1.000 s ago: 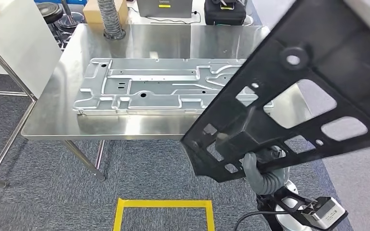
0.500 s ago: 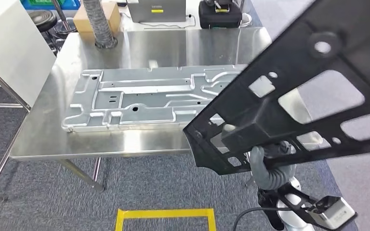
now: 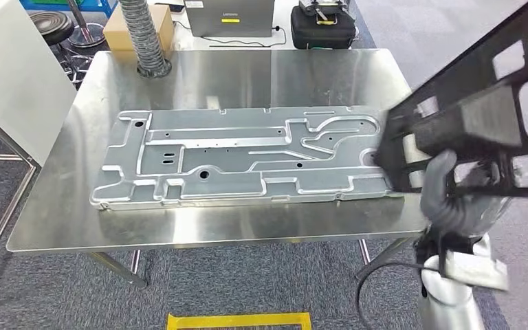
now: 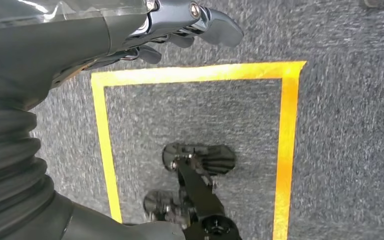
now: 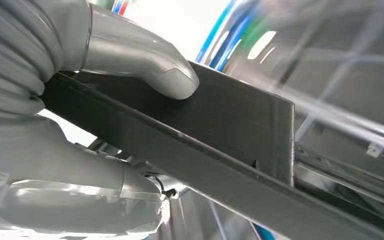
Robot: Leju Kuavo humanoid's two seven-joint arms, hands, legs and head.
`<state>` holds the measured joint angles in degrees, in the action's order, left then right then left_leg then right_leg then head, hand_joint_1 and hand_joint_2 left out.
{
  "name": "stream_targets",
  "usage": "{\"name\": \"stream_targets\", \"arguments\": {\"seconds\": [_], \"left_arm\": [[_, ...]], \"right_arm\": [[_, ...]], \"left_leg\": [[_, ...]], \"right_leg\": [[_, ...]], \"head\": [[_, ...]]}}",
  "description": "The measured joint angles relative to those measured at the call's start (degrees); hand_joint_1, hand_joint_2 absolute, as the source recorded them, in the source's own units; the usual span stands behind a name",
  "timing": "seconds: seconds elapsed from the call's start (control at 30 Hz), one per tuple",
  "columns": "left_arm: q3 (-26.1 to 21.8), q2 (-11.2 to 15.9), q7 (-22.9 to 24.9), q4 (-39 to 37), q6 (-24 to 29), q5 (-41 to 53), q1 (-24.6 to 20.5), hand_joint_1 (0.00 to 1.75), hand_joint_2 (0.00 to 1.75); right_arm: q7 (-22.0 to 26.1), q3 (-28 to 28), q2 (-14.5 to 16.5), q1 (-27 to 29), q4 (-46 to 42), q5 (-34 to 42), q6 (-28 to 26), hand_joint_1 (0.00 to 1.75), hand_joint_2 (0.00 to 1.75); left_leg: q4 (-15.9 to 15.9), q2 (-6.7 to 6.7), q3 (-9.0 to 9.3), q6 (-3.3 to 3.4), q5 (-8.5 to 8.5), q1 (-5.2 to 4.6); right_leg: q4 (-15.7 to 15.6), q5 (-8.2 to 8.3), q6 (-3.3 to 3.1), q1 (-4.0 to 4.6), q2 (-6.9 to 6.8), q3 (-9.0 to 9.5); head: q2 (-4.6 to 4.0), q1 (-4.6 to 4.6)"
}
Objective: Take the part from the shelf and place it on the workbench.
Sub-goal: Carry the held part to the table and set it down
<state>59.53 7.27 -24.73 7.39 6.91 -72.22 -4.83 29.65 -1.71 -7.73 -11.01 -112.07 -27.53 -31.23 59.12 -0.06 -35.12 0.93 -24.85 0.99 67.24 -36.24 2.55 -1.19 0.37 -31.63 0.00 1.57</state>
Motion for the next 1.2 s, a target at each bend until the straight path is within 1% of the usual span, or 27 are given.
{"name": "stream_targets", "arguments": {"seconds": [0.03, 0.07, 0.1, 0.13, 0.2, 0.23, 0.27, 0.33, 0.4, 0.43, 0.47, 0.53, 0.57, 0.6, 0.63, 0.7, 0.73, 0.77, 0.83, 0.9, 0.97, 1.03, 1.07, 1.1, 1.13, 1.17, 1.2], "left_arm": [[0.3, 0.0, 0.0, 0.0, 0.1, -0.1, -0.1, 0.00, 1.75], [0.5, 0.0, -0.1, 0.0, 0.2, -0.3, -0.1, 0.00, 1.75], [0.7, 0.0, -0.1, 0.0, 0.2, -0.4, -0.2, 0.00, 1.75], [1.0, 0.0, -0.2, 0.0, 0.1, -0.4, -0.3, 0.00, 1.75], [1.5, 0.0, -0.5, 0.0, -0.2, -0.5, -0.6, 0.00, 1.75], [1.9, -0.1, -0.7, 0.0, -0.4, -0.5, -0.8, 0.00, 1.75], [2.1, -0.1, -0.9, 0.0, -0.5, -0.5, -0.9, 0.00, 1.75], [2.7, -0.2, -1.2, 0.0, -0.7, -0.6, -1.3, 0.00, 1.75], [3.2, -0.1, -1.4, 0.0, -0.8, -1.0, -1.7, 0.00, 1.75], [3.4, -0.1, -1.5, 0.0, -0.8, -1.2, -1.9, 0.00, 1.75], [3.6, -0.1, -1.6, 0.0, -0.8, -1.5, -2.0, 0.00, 1.75], [3.8, -0.1, -1.9, 0.0, -0.9, -2.1, -2.0, 0.00, 1.75], [3.9, -0.1, -2.1, 0.0, -0.9, -2.4, -1.9, 0.00, 1.75], [3.9, -0.1, -2.3, 0.0, -0.9, -2.6, -1.8, 0.00, 1.75], [4.0, -0.1, -2.5, 0.0, -0.8, -2.8, -1.6, 0.00, 1.75], [4.2, -0.1, -2.8, 0.0, -0.7, -3.2, -1.3, 0.00, 1.75], [4.3, -0.1, -3.0, 0.0, -0.6, -3.3, -1.2, 0.00, 1.75], [4.4, -0.1, -3.2, 0.0, -0.5, -3.6, -1.1, 0.00, 1.75], [4.6, -0.1, -3.5, 0.0, -0.3, -4.0, -0.9, 0.00, 1.75], [4.7, -0.1, -3.8, 0.0, -0.1, -4.2, -0.7, 0.00, 1.75], [4.7, -0.2, -4.1, 0.0, 0.2, -4.4, -0.8, 0.00, 1.75], [4.8, -0.2, -4.3, 0.0, 0.7, -4.4, -0.8, 0.00, 1.75], [4.9, -0.2, -4.3, 0.0, 1.0, -4.4, -0.8, 0.00, 1.75], [5.0, -0.2, -4.2, 0.0, 1.2, -4.4, -0.7, 0.00, 1.75], [5.1, -0.2, -4.2, 0.0, 1.4, -4.4, -0.7, 0.00, 1.75], [5.2, -0.2, -4.2, 0.0, 1.5, -4.4, -0.7, 0.00, 1.75], [5.3, -0.2, -4.2, 0.0, 1.7, -4.2, -0.7, 0.00, 1.31]], "right_arm": [[-3.7, 0.8, -0.7, -1.8, 1.5, -6.6, -0.7, 1.75, 1.75], [-7.6, 1.2, -1.6, -4.0, 3.4, -13.2, 0.2, 1.75, 1.75], [-11.5, 1.3, -2.6, -6.4, 5.6, -19.4, 2.3, 1.75, 1.75], [-15.0, 1.0, -3.7, -9.2, 8.0, -24.9, 5.3, 1.75, 1.75], [-19.6, -0.8, -5.6, -15.2, 13.6, -33.6, 12.5, 1.75, 1.75], [-21.1, -2.4, -6.3, -18.8, 17.0, -37.1, 15.9, 1.75, 1.75], [-22.0, -4.4, -6.7, -22.5, 20.7, -40.0, 18.8, 1.75, 1.75], [-22.7, -9.7, -6.7, -29.6, 29.1, -44.6, 23.0, 1.75, 1.75], [-22.7, -15.6, -5.6, -35.2, 38.0, -47.2, 24.8, 1.75, 1.75], [-22.6, -18.5, -4.5, -37.5, 42.6, -48.1, 25.0, 1.75, 1.75], [-22.5, -21.5, -3.0, -39.4, 47.3, -48.6, 24.9, 1.75, 1.75], [-22.4, -26.6, 0.1, -41.9, 55.8, -49.1, 24.2, 1.75, 1.75], [-22.4, -28.7, 1.5, -42.3, 59.4, -49.2, 23.8, 1.75, 1.75], [-22.4, -30.4, 2.7, -42.4, 62.5, -49.4, 23.3, 1.75, 1.75], [-22.5, -31.9, 3.8, -42.4, 65.5, -49.5, 22.9, 1.75, 1.75], [-22.6, -34.1, 5.7, -42.4, 70.3, -49.6, 21.8, 1.75, 1.75], [-22.6, -34.9, 6.4, -42.5, 72.5, -49.6, 20.9, 1.75, 1.75], [-22.6, -35.5, 6.9, -42.6, 74.3, -49.6, 19.9, 1.75, 1.75], [-22.4, -36.3, 7.7, -42.6, 77.4, -49.3, 17.8, 1.75, 1.75], [-21.9, -36.6, 8.2, -42.4, 79.5, -48.8, 15.9, 0.87, 0.87], [-21.3, -36.7, 8.3, -42.3, 81.0, -48.1, 13.8, 0.00, 0.00], [-20.9, -36.7, 8.3, -41.7, 82.3, -47.5, 11.9, 0.00, 0.00], [-20.6, -36.7, 8.3, -41.1, 82.7, -47.2, 11.2, 0.00, 0.00], [-20.4, -36.6, 8.2, -40.5, 83.1, -47.0, 10.6, 0.00, 0.00], [-20.3, -36.5, 8.2, -39.9, 83.4, -46.8, 10.0, 0.00, 0.00], [-20.1, -36.4, 8.1, -39.6, 83.6, -46.6, 9.6, 0.00, 0.00], [-19.9, -36.2, 8.0, -39.5, 83.7, -46.2, 9.0, 0.00, 0.00]], "left_leg": [[0.0, 0.06, 0.07, 0.15, -0.17, -0.08], [0.0, 0.11, 0.21, 0.26, -0.36, -0.17], [0.0, 0.15, 0.44, 0.30, -0.53, -0.27], [0.0, 0.17, 0.73, 0.32, -0.70, -0.37], [0.0, 0.06, 1.20, 0.27, -0.95, -0.49], [0.0, 0.00, 1.18, 0.10, -1.02, -0.59], [0.0, -0.01, 1.03, -0.14, -0.99, -0.63], [-0.2, 0.06, 0.77, -0.86, -0.80, -0.63], [-0.1, 0.05, 0.77, -1.55, -1.02, -0.55], [1.2, 0.02, 0.24, -1.84, -1.77, -0.55], [3.8, -0.02, -0.99, -2.08, -3.01, -0.52], [11.3, -0.02, -4.98, -2.46, -5.89, -0.43], [14.2, -0.02, -6.81, -2.59, -6.50, -0.40], [15.3, -0.02, -7.82, -2.66, -6.06, -0.39], [13.9, -0.02, -7.68, -2.64, -4.42, -0.39], [6.4, -0.03, -4.89, -2.41, 0.33, -0.39], [2.7, -0.06, -3.31, -2.25, 1.89, -0.44], [0.4, -0.09, -2.35, -2.01, 2.56, -0.47], [-0.6, -0.15, -1.92, -1.44, 2.16, -0.61], [-0.7, -0.11, -1.82, -0.80, 1.93, -0.46], [-1.0, -0.07, -1.47, -0.23, 1.74, -0.28], [-1.0, -0.05, -1.17, 0.19, 1.43, -0.32], [-1.0, -0.06, -1.00, 0.30, 1.27, -0.34], [-0.9, -0.10, -0.80, 0.34, 1.11, -0.35], [-0.9, -0.16, -0.55, 0.33, 0.94, -0.37], [-0.9, -0.21, -0.23, 0.26, 0.75, -0.42], [-0.9, -0.25, 0.08, 0.17, 0.57, -0.46]], "right_leg": [[4.1, -1.02, 0.09, 0.00, -0.02, -2.86], [6.9, -1.04, 0.10, -0.02, -0.03, -5.17], [7.6, 0.12, 0.01, -0.01, -0.04, -6.51], [5.8, 2.47, -0.21, 0.03, -0.04, -6.63], [-1.9, 8.01, -1.02, 0.29, -0.04, -4.50], [-5.4, 9.78, -1.43, 0.52, -0.06, -3.51], [-7.5, 10.65, -1.74, 0.76, -0.08, -3.01], [-8.7, 10.85, -2.07, 1.10, -0.06, -3.09], [-9.4, 11.22, -2.52, 0.81, -0.06, -2.65], [-9.9, 11.39, -2.80, 0.65, -0.10, -2.30], [-10.2, 11.46, -3.06, 0.52, -0.15, -1.95], [-10.3, 11.25, -3.44, 0.70, -0.16, -1.60], [-10.3, 11.06, -3.54, 0.79, -0.17, -1.42], [-10.2, 10.82, -3.57, 0.87, -0.18, -1.20], [-10.2, 10.53, -3.53, 0.93, -0.19, -0.92], [-10.0, 9.74, -3.30, 0.99, -0.31, -0.30], [-9.8, 9.35, -3.10, 1.10, -0.37, -0.15], [-9.6, 9.09, -2.88, 1.20, -0.41, -0.14], [-9.5, 8.84, -2.46, 1.40, -0.41, -0.33], [-9.2, 8.29, -1.96, 1.36, -0.37, -0.49], [-5.6, 6.28, -1.31, 1.18, -0.35, -2.17], [2.4, 3.17, -0.79, 0.96, -0.35, -6.39], [5.9, 2.28, -0.65, 0.87, -0.36, -8.53], [7.7, 2.43, -0.62, 0.83, -0.36, -9.87], [7.0, 3.75, -0.71, 0.82, -0.36, -10.05], [4.0, 6.04, -0.96, 0.87, -0.36, -9.05], [-0.4, 8.56, -1.39, 1.01, -0.39, -7.27]], "head": [[0.00, -0.03], [0.00, -0.05], [0.00, -0.08], [0.00, -0.10], [0.00, -0.16], [0.00, -0.19], [-0.01, -0.18], [-0.01, -0.18], [-0.01, -0.17], [-0.01, -0.15], [0.00, -0.12], [0.00, -0.08], [0.00, -0.08], [0.00, -0.08], [0.00, -0.08], [0.00, -0.09], [0.00, -0.10], [0.00, -0.13], [0.00, -0.21], [0.00, -0.28], [0.00, -0.45], [0.00, -0.60], [0.00, -0.60], [0.00, -0.61], [0.00, -0.63], [0.00, -0.63], [0.00, -0.63]]}}
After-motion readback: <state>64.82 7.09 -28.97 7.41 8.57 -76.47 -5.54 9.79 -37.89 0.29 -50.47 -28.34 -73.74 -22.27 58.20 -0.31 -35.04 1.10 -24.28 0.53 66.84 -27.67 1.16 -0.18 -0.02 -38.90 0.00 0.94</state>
